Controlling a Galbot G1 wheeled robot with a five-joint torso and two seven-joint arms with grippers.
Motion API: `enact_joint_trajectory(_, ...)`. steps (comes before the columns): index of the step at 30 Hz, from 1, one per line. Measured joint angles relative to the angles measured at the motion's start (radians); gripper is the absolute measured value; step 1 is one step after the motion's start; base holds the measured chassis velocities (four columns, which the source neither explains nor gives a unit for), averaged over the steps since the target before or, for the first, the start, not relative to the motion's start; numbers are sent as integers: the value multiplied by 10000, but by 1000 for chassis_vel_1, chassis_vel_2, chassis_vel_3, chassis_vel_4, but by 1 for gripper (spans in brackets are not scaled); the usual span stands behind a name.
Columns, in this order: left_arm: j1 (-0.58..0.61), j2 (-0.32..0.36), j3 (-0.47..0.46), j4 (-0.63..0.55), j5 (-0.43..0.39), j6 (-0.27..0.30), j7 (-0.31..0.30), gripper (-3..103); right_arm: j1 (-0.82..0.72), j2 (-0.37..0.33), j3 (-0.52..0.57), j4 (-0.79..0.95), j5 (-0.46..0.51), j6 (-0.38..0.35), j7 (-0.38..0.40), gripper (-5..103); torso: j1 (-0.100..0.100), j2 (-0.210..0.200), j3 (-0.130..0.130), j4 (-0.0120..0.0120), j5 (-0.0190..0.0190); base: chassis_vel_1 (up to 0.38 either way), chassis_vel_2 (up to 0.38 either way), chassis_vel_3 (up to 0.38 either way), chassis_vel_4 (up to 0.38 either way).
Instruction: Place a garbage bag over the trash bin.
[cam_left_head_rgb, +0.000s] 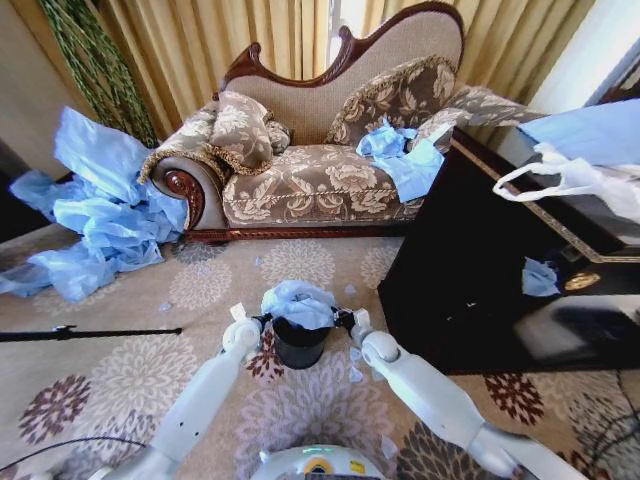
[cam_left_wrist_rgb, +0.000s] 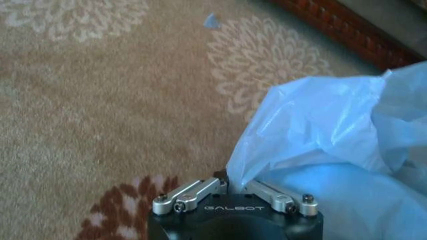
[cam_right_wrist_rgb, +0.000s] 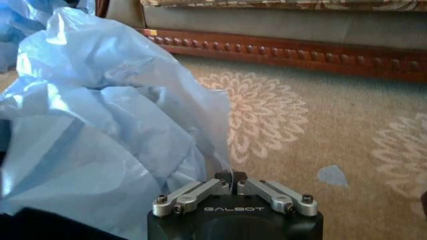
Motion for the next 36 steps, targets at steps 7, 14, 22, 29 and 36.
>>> enact_joint_trajectory(7,139,58,3,-443,-175,59,-203,0,-47,-35,54,307,145,-44,230,0,1,0,1,-7,-6,0,0,0,0)
enact_joint_trajectory(14,422,136,-172,-533,-229,208,-431,0,-412,-58,60,718,145,-93,332,0,0,0,1,-1,-2,0,0,0,0)
enact_joint_trajectory(22,1698,285,-446,-1553,-222,571,-456,0,-856,-338,69,1311,141,-190,546,0,1,0,2,-2,-6,0,0,0,0)
enact_joint_trajectory(29,2080,242,-506,-1959,-202,804,-452,0,-972,-374,178,1384,171,-241,749,0,1,0,1,-1,-2,0,0,0,0)
enact_joint_trajectory(36,2519,203,-455,-2405,-276,1006,-653,0,-1290,-458,226,1539,174,-258,836,0,1,0,1,-4,-4,0,0,0,0)
